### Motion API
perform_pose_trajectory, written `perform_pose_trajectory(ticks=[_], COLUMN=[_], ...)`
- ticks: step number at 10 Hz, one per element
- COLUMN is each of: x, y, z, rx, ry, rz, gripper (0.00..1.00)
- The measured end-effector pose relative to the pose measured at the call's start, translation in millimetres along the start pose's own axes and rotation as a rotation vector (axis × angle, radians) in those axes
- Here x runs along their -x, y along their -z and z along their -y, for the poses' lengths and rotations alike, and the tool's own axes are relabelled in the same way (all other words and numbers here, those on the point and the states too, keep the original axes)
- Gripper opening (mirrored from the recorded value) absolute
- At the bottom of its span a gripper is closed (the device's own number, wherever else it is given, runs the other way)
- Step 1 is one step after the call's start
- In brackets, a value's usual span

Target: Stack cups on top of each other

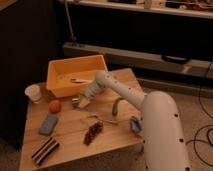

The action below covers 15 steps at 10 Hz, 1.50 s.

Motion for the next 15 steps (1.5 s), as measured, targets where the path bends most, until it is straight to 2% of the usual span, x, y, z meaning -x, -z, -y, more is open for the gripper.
perform_pose_trajectory(ticks=[11,13,15], x=[-2.7,-3.3,-3.4], y=[0.2,0.0,-0.1], z=[-1.2,-1.3,-1.4], rx=[0.001,0.002,0.002], ry=[-0.002,-0.003,-0.003], rz=[-0.003,-0.003,-0.003], gripper=[0.0,0.05,0.0])
